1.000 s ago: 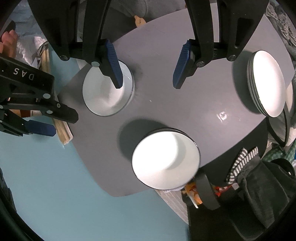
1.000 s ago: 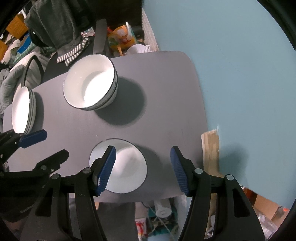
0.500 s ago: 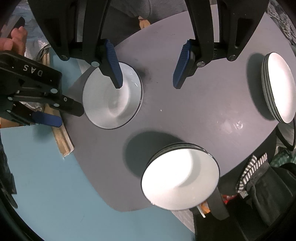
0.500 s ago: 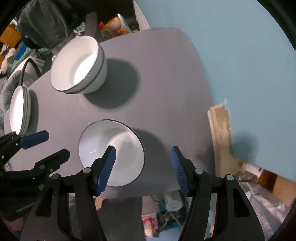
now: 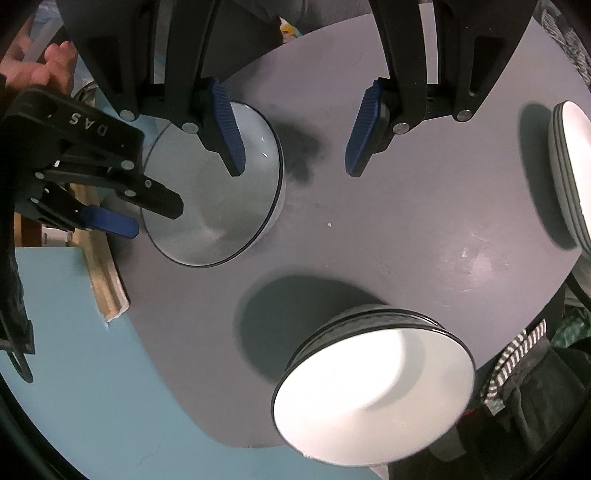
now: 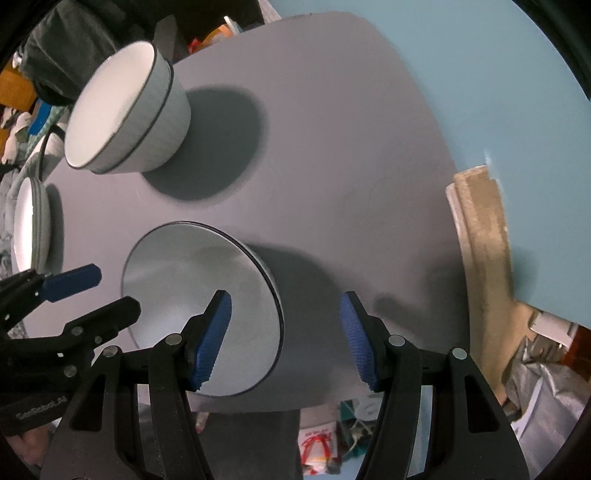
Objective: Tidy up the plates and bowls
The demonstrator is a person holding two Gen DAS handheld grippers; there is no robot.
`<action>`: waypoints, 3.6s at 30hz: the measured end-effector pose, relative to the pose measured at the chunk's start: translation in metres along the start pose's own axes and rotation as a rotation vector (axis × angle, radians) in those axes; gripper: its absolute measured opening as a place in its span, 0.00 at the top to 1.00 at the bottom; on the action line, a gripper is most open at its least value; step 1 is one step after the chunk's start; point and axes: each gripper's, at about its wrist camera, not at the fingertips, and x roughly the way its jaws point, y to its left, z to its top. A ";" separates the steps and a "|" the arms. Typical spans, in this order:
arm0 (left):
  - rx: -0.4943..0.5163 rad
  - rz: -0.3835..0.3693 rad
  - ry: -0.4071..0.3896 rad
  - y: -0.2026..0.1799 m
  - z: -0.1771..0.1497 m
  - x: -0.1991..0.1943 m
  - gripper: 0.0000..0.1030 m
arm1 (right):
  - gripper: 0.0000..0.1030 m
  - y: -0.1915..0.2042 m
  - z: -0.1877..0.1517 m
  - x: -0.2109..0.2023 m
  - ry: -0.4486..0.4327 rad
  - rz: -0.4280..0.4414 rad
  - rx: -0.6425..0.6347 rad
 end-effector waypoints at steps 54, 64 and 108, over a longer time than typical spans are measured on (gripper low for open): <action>-0.049 -0.038 0.118 0.013 -0.013 0.024 0.89 | 0.93 0.015 0.031 0.020 0.096 0.059 0.019; -0.061 -0.039 0.098 -0.008 -0.002 0.016 0.89 | 0.93 0.015 0.037 -0.001 0.081 0.057 0.005; -0.183 -0.046 -0.098 0.054 0.072 -0.100 0.89 | 0.93 0.082 0.115 -0.072 -0.019 0.044 -0.163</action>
